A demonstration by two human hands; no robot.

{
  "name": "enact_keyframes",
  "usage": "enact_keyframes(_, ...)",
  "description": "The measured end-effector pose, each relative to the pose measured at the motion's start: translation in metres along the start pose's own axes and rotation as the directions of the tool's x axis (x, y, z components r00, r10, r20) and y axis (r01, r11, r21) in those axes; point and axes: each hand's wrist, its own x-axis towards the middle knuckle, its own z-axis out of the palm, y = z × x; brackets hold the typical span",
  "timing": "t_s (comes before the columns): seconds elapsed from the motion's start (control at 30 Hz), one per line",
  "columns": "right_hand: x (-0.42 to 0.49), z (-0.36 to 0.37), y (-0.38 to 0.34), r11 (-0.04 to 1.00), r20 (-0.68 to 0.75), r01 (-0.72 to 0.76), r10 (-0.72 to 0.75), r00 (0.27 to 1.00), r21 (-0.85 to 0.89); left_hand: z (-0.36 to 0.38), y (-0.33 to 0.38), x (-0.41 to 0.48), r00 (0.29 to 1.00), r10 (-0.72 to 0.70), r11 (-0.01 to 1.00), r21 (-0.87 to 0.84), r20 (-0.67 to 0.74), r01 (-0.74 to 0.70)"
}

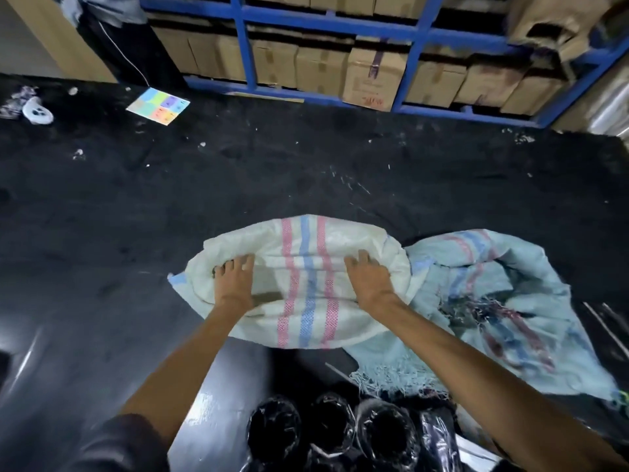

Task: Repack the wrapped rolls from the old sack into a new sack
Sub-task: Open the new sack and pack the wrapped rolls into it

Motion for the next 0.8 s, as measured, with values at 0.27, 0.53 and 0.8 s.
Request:
enact_keyframes(0.27,-0.003,-0.026,0.056,0.998,0.193,-0.002,-0.011,0.981,0.066,-0.072,-0.021,-0.011,0.971,-0.117,0.99,0.101,0.211,0.097)
enact_keyframes(0.53,-0.038,-0.049,0.068,0.94,-0.085,0.294,-0.311,0.947,-0.172,-0.082,-0.016,-0.041,0.974,0.227,0.922,0.319,0.013,-0.219)
enact_keyframes(0.8,-0.038,-0.016,0.07,0.941,-0.177,0.126,-0.188,0.966,-0.315,-0.045,-0.018,-0.061,0.994,0.064,0.904,0.428,-0.087,-0.021)
